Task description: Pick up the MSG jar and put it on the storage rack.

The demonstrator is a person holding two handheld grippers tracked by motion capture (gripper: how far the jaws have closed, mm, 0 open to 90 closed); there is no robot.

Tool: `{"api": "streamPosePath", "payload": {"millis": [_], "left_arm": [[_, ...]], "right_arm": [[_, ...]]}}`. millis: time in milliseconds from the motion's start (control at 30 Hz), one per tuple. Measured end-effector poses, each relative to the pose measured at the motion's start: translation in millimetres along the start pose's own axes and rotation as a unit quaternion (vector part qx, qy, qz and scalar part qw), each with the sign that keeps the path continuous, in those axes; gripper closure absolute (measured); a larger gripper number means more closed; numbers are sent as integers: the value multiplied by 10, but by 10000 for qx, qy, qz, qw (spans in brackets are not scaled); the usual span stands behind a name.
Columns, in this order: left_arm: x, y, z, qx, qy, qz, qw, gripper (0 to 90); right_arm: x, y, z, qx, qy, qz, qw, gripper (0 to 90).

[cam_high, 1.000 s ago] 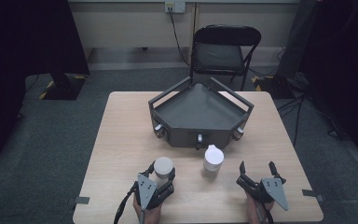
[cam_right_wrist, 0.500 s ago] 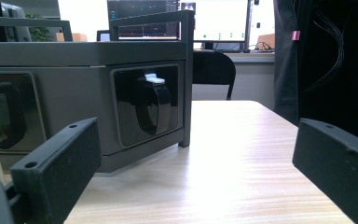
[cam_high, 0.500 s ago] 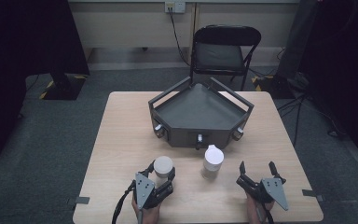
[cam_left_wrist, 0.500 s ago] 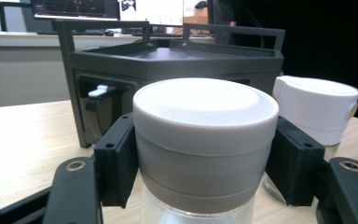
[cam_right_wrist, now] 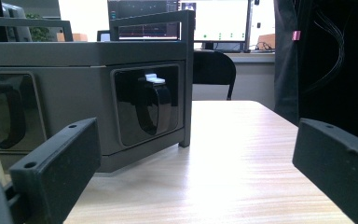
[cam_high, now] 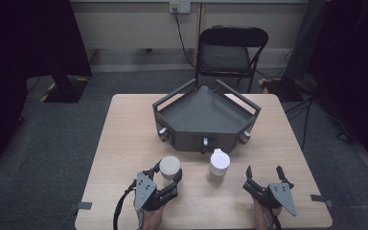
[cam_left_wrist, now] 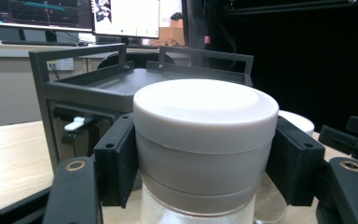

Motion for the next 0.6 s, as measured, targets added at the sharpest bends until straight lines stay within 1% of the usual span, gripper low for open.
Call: {"api": "streamPosePath", "payload": {"millis": [67, 100, 167, 200, 300, 400, 433, 533, 600], "left_arm": [[23, 28, 40, 48, -10, -44, 10000, 342], [34, 49, 59, 32, -24, -67, 10000, 342], [56, 122, 95, -91, -74, -169, 9998, 342], [66, 146, 116, -122, -94, -183, 9997, 342], [97, 186, 200, -49, -130, -143, 9998, 342], [156, 265, 282, -163, -208, -199, 9995, 342], [178, 279, 315, -169, -227, -187, 9994, 342], [250, 308, 440, -48, -234, -130, 9996, 342], [301, 338, 520, -32, -251, -115, 9996, 342]], "right_arm": [[0, 0, 0, 1, 0, 0, 10000, 0], [0, -1, 0, 2, 1, 2, 10000, 0], [0, -2, 0, 3, 0, 5, 10000, 0], [0, -2, 0, 2, 0, 5, 10000, 0], [0, -1, 0, 3, 1, 4, 10000, 1], [0, -1, 0, 2, 0, 4, 10000, 1], [0, -2, 0, 2, 0, 5, 10000, 1], [0, -1, 0, 3, 1, 5, 10000, 1], [0, -2, 0, 2, 1, 5, 10000, 0]]}}
Point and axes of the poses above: each handheld gripper's, and its own axes: x roughly forward along the jaws, z roughly out of its top, y roughly to its left, the point moved 3 cm from there along x, roughly forward along the jaws, and after that the axes turned 4 degrees about x, right-handed, at the moved point
